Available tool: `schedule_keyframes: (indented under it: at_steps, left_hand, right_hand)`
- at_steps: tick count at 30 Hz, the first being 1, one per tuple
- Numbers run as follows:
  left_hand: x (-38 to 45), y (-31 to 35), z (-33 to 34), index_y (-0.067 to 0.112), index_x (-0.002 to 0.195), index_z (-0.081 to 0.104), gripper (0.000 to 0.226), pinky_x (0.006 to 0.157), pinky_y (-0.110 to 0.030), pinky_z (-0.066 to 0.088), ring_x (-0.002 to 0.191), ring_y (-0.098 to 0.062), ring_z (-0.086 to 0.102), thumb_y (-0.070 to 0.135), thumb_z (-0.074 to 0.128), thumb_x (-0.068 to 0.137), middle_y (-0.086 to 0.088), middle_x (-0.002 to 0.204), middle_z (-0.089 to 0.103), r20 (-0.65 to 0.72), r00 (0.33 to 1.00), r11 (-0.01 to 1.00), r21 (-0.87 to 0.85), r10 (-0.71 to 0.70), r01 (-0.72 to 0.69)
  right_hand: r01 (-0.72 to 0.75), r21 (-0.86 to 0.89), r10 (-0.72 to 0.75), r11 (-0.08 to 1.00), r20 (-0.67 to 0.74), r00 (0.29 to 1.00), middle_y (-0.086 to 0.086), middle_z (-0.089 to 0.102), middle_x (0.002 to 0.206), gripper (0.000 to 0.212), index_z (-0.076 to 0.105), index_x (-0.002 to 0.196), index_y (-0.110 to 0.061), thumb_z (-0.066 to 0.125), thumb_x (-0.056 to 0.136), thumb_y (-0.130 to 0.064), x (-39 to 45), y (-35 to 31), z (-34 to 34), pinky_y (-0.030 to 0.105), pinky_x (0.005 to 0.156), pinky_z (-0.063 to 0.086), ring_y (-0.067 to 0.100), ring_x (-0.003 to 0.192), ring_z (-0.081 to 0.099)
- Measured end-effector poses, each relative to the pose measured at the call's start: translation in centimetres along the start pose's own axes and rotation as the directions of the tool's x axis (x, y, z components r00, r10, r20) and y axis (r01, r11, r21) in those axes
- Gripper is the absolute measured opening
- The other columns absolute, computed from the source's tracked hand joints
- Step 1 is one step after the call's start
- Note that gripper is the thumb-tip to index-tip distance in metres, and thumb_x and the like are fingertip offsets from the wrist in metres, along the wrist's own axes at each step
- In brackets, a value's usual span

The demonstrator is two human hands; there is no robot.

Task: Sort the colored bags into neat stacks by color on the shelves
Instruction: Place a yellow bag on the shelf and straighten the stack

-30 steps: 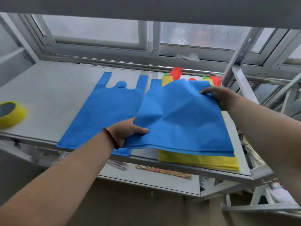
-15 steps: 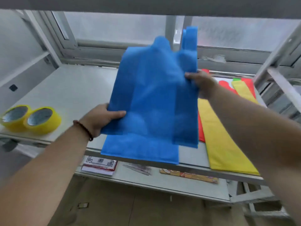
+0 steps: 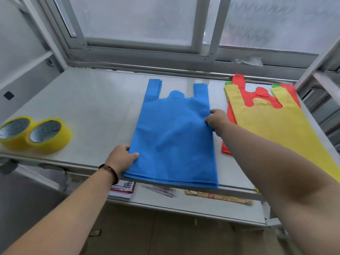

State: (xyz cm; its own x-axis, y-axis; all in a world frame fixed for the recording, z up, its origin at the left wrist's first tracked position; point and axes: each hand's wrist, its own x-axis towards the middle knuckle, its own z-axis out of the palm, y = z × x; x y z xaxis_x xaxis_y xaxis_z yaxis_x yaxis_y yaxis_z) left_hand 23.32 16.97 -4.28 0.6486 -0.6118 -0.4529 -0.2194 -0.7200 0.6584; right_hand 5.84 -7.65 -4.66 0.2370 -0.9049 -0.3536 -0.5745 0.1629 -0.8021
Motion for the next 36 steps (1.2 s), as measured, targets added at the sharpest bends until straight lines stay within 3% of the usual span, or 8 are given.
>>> schedule_keyframes:
  at_steps: [5, 11, 16, 20, 22, 24, 34, 36]
  left_hand:
    - [-2.5, 3.3, 1.1, 0.004, 0.129, 0.039, 0.056, 0.099, -0.045, 0.039, 0.119, -0.040, 0.045, 0.035, 0.058, 0.086, -0.021, 0.128, 0.048, -0.331, 0.934, 0.964, 0.261, 0.131, -0.042]
    - [-5.5, 10.2, 7.2, 0.011, 0.095, 0.058, 0.015, 0.073, -0.030, 0.043, 0.086, -0.024, 0.055, 0.025, 0.055, 0.090, -0.010, 0.097, 0.060, 0.105, 0.962, 0.964, -0.107, 0.253, -0.242]
    - [-9.2, 14.5, 16.2, 0.018, 0.071, 0.047, 0.021, 0.059, -0.024, 0.035, 0.076, -0.019, 0.049, 0.022, 0.052, 0.091, -0.005, 0.080, 0.050, 0.437, 0.885, 0.956, -0.292, 0.161, -0.030]
    - [-10.4, 17.1, 21.9, 0.010, 0.082, 0.052, 0.011, 0.053, -0.027, 0.030, 0.056, -0.018, 0.038, 0.019, 0.054, 0.089, -0.002, 0.062, 0.045, 0.389, 0.905, 0.967, -0.241, 0.173, -0.081]
    - [-10.3, 18.3, 23.7, -0.002, 0.126, 0.041, 0.049, 0.075, -0.034, 0.047, 0.092, -0.029, 0.058, 0.026, 0.054, 0.088, -0.016, 0.108, 0.057, 0.328, 0.938, 0.988, -0.139, 0.108, -0.065]
    - [-10.1, 19.6, 24.7, -0.003, 0.139, 0.021, 0.073, 0.099, -0.037, 0.041, 0.125, -0.034, 0.044, 0.030, 0.058, 0.087, -0.020, 0.141, 0.038, 0.269, 0.963, 0.999, -0.052, 0.004, 0.010]
    - [-10.3, 20.8, 26.0, 0.000, 0.125, 0.049, 0.050, 0.094, -0.040, 0.046, 0.118, -0.032, 0.053, 0.021, 0.066, 0.083, -0.015, 0.127, 0.054, 0.331, 0.928, 0.972, -0.095, -0.174, 0.216]
    - [-10.6, 21.0, 26.6, 0.000, 0.120, 0.054, 0.040, 0.091, -0.038, 0.049, 0.112, -0.033, 0.057, 0.016, 0.063, 0.085, -0.015, 0.121, 0.059, 0.321, 0.940, 0.978, -0.132, -0.111, 0.161]
  right_hand:
    - [0.087, -0.163, -0.103, 0.983, -0.094, 0.990, 0.015, 0.052, 0.133, 0.050, 0.041, 0.137, -0.003, 0.047, 0.088, -0.006, -1.3, 0.4, -2.3, 0.034, 0.098, 0.044, 0.031, 0.121, 0.052]
    - [0.100, -0.319, -0.156, 0.943, -0.157, 0.975, 0.015, 0.056, 0.128, 0.043, 0.050, 0.132, -0.005, 0.050, 0.090, -0.011, -2.8, 3.3, -12.0, 0.036, 0.090, 0.046, 0.032, 0.114, 0.055]
    - [-0.079, -0.473, -0.002, 0.878, -0.168, 0.986, 0.017, 0.048, 0.139, 0.046, 0.053, 0.131, -0.007, 0.042, 0.087, 0.001, -4.4, 8.1, -20.5, 0.036, 0.091, 0.045, 0.034, 0.124, 0.047]
    - [-0.145, -0.511, 0.063, 0.847, -0.174, 0.983, 0.017, 0.045, 0.142, 0.049, 0.053, 0.132, -0.009, 0.040, 0.085, 0.002, -5.2, 11.8, -25.8, 0.038, 0.099, 0.043, 0.032, 0.126, 0.046]
    - [-0.135, -0.532, 0.068, 0.836, -0.143, 0.987, 0.015, 0.043, 0.144, 0.052, 0.050, 0.134, -0.011, 0.039, 0.085, 0.002, -5.2, 12.9, -27.6, 0.036, 0.100, 0.041, 0.030, 0.130, 0.044]
    - [-0.112, -0.575, 0.083, 0.810, -0.078, 0.994, 0.013, 0.041, 0.147, 0.052, 0.048, 0.136, -0.012, 0.039, 0.087, 0.002, -5.0, 13.7, -28.6, 0.035, 0.103, 0.039, 0.028, 0.134, 0.041]
    - [-0.028, -0.752, 0.084, 0.659, 0.036, 0.996, 0.014, 0.061, 0.122, 0.037, 0.063, 0.117, -0.002, 0.041, 0.086, -0.004, -2.8, 14.1, -29.2, 0.038, 0.094, 0.051, 0.029, 0.109, 0.060]
    - [-0.044, -0.749, 0.102, 0.661, 0.031, 0.994, 0.014, 0.063, 0.100, 0.026, 0.065, 0.095, -0.001, 0.041, 0.085, -0.004, -2.3, 14.1, -29.2, 0.033, 0.074, 0.054, 0.024, 0.084, 0.062]
